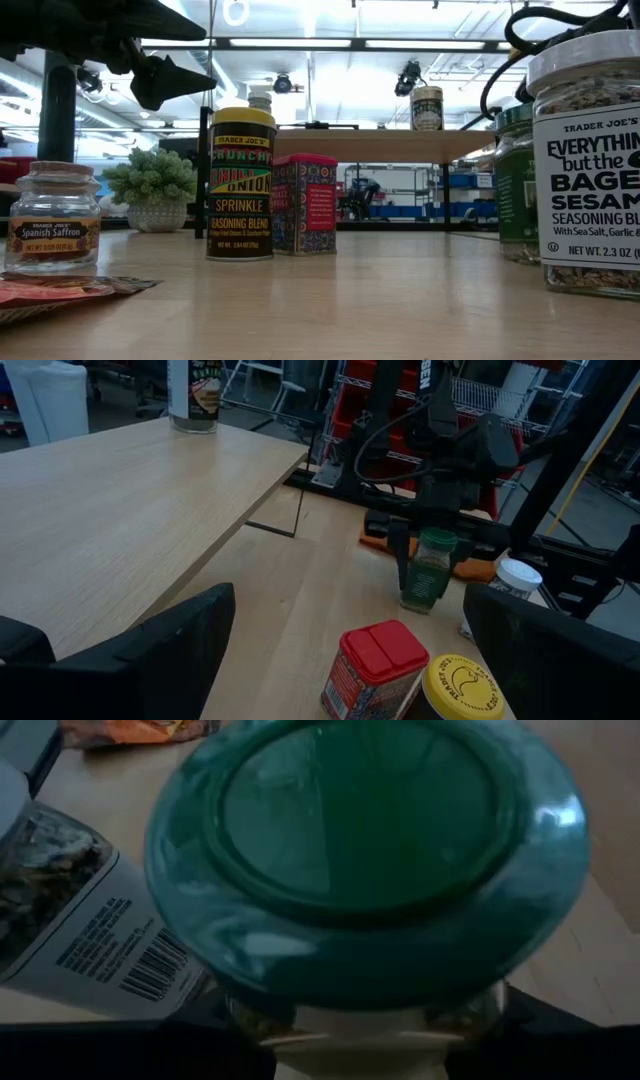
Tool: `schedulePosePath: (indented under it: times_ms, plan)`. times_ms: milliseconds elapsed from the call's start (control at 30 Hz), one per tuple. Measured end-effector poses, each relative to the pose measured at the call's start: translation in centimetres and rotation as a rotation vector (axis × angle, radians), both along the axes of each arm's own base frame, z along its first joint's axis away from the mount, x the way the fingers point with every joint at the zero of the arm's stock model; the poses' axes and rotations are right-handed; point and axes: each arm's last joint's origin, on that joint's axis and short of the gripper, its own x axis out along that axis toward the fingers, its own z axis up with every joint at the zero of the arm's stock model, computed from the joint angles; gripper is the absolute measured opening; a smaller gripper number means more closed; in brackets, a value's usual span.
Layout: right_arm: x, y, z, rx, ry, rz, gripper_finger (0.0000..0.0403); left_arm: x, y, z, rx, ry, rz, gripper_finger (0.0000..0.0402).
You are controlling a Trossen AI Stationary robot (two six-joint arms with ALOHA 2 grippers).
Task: Shelf spices
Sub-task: Put the green seasoning onto the shelf
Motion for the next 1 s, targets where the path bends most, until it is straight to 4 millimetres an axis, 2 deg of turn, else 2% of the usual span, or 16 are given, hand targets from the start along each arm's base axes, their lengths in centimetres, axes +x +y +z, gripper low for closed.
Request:
schedulePosePath:
  times_ms: [167, 333, 467, 667, 767, 867, 1000]
  plan:
    - [0.1, -0.2, 1.2, -0.057, 0.018, 0.041, 0.0198, 0.0, 0.0, 0.0, 0.0, 0.0, 0.0, 0.0399]
    - [0.3, -1.0, 5.0, -0.1, 0.092, 0.032, 0.0198, 0.0, 0.0, 0.0, 0.0, 0.0, 0.0, 0.0399]
    - [0.6, -2.3, 9.8, -0.155, 0.109, 0.009, 0.0198, 0.0, 0.0, 0.0, 0.001, -0.001, 0.007, 0.0399]
    - [1.5, -6.0, 17.0, -0.295, 0.023, -0.046, 0.0198, 0.0, 0.1, 0.0, 0.007, -0.002, 0.045, 0.0399]
    - [2.4, -8.4, 19.6, -0.366, -0.024, -0.029, 0.0198, 0.0, 0.1, 0.0, 0.006, -0.003, 0.045, 0.0399]
    - [3.4, -11.3, 21.3, -0.392, -0.041, -0.058, 0.0198, 0.0, 0.1, 0.0, 0.006, -0.002, 0.045, 0.0399]
    - [5.4, -15.4, 21.5, -0.385, -0.001, -0.079, 0.0198, 0.0, 0.1, 0.0, 0.006, -0.003, 0.045, 0.0399]
